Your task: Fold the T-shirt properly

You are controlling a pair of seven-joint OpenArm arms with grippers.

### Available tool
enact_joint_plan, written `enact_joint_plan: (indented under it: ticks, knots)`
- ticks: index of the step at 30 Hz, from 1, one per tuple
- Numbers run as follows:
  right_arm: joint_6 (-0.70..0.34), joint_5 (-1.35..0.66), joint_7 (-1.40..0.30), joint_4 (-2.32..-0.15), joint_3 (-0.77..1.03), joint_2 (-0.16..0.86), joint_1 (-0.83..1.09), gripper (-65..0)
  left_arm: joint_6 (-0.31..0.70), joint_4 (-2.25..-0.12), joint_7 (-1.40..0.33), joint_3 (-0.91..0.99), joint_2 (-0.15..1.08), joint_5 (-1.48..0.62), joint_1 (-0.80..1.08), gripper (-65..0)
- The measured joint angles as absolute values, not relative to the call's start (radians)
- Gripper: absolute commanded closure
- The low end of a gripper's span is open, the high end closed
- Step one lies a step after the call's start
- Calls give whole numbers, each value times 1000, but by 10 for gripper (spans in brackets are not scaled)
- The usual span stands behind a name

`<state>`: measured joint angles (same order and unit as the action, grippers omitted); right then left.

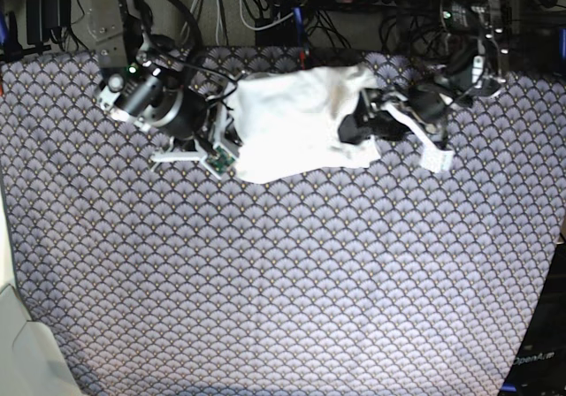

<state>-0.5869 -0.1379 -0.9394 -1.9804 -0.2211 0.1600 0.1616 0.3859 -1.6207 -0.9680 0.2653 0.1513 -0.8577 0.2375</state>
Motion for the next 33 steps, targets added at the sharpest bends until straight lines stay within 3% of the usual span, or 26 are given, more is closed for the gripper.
enact_joint_plan:
  ticks: [8, 15, 33]
  knots:
    - [-587, -138, -939, -1980, -221, 160, 162, 0, 377, -1620, -968, 249, 151, -857, 244, -650]
    - [-587, -138, -939, -1980, -222, 160, 162, 0, 265, -1619, -970, 245, 154, -850, 249, -650]
    - [-587, -138, -939, -1980, -222, 160, 161, 0, 282, -1499, -925, 179, 127, -892, 186, -650]
